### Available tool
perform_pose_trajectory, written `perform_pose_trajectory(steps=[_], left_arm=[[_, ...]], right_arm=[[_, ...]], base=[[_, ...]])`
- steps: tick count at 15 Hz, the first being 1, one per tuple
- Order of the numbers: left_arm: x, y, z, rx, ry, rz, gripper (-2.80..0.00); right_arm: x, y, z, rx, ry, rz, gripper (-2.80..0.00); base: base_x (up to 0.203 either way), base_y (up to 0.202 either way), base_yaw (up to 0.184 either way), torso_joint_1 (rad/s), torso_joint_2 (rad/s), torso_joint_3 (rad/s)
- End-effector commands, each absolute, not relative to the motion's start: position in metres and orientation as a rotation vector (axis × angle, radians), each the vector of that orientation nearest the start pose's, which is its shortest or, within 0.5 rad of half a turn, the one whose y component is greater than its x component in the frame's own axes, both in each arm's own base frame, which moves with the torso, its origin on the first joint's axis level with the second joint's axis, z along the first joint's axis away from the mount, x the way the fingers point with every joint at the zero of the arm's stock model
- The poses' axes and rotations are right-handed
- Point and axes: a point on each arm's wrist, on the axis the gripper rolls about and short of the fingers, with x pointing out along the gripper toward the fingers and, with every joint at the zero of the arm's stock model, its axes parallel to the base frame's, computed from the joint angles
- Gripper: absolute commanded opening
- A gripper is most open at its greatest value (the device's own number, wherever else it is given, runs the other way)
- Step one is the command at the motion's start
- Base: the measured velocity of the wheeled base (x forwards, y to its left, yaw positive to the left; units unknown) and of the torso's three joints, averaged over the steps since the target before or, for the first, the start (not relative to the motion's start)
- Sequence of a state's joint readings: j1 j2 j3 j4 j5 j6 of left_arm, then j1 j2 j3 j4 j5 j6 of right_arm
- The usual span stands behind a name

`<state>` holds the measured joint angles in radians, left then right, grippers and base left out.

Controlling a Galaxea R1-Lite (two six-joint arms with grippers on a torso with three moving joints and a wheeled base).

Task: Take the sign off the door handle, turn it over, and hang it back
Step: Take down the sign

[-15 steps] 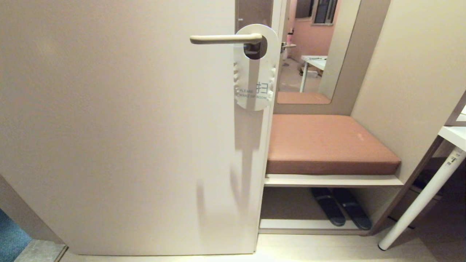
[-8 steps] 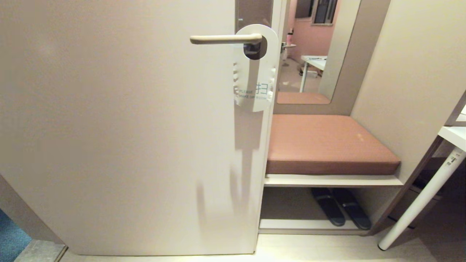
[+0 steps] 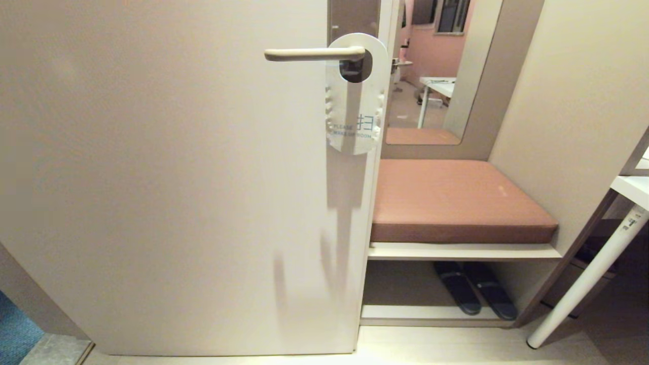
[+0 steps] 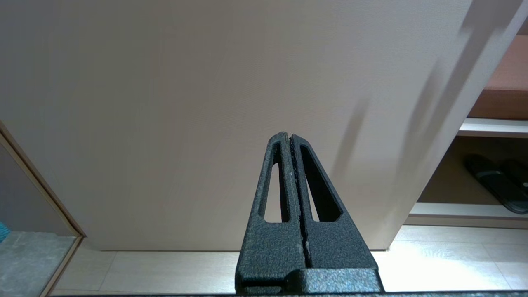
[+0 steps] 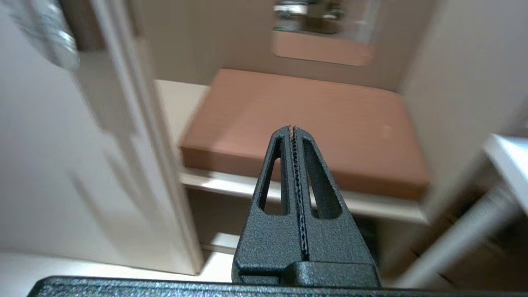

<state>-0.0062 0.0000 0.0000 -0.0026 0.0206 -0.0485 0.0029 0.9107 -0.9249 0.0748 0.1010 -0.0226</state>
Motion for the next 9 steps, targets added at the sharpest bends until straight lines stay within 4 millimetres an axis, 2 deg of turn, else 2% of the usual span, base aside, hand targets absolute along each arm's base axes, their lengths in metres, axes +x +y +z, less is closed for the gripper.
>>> perform_pose_trajectory(steps=[1, 4, 9], left_arm=[[-0.023, 0.001, 0.076, -0.049, -0.002, 0.014, -2.8], [-0.023, 0.001, 0.076, -0.049, -0.003, 0.014, -2.8], [-0.023, 0.001, 0.076, -0.049, -0.002, 0.014, -2.8]], right_arm=[[0.134, 0.005, 0.307, -0.013, 0.125, 0.177, -2.8], [0.172, 0.018, 0.313, -0.007, 0.108, 0.411, -2.8], [0.213, 0.036, 0.308, 0.001, 0.104, 0.843, -2.8]], base=[[0.0, 0.0, 0.0, 0.0, 0.0, 0.0], [0.0, 0.0, 0.0, 0.0, 0.0, 0.0], [0.0, 0.0, 0.0, 0.0, 0.0, 0.0]])
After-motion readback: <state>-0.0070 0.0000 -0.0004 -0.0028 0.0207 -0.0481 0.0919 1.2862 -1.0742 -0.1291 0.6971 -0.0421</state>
